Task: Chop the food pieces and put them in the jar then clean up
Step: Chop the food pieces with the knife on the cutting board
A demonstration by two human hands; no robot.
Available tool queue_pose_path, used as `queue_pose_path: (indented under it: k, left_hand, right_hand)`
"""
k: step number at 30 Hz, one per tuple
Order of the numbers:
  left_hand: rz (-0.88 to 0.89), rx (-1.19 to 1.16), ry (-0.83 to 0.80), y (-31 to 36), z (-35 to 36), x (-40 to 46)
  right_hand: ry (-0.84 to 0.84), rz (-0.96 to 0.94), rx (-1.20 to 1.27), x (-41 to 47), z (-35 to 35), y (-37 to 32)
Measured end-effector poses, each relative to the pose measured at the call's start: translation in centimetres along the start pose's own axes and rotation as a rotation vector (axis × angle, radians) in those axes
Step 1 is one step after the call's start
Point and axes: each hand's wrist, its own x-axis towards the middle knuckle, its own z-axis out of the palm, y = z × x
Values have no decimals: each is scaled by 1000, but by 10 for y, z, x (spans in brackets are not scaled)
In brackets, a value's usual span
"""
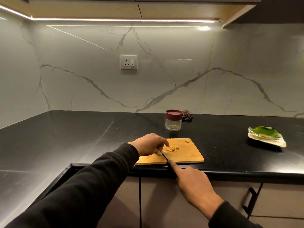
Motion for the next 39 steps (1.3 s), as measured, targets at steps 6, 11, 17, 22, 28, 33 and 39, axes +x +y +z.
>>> queue_pose_path:
  k: [6, 11, 17, 22, 28, 33, 39]
  left_hand:
    - [-24, -46, 57, -5, 3, -3]
    - [-24, -60, 65, -4, 2, -4]
    - [-23, -52, 85, -5, 3, -7]
    - [-7, -64, 178, -5, 9, -14]
    - [-17, -81, 237, -4, 13, -17]
    - [-33, -74, 245, -5, 14, -17]
    - [-23, -73, 252, -4, 13, -17]
  right_hand:
    - [44, 4, 176, 0, -2, 6]
    - [42, 52, 392, 1, 0, 10]
    - [34, 47, 460, -1, -3, 6]
    - [34, 38, 481, -1, -5, 1]
    - [29, 14, 490, 10, -6, -5]
    - [7, 10, 492, 17, -3, -9]
    - [-18, 3, 506, 25, 1, -10]
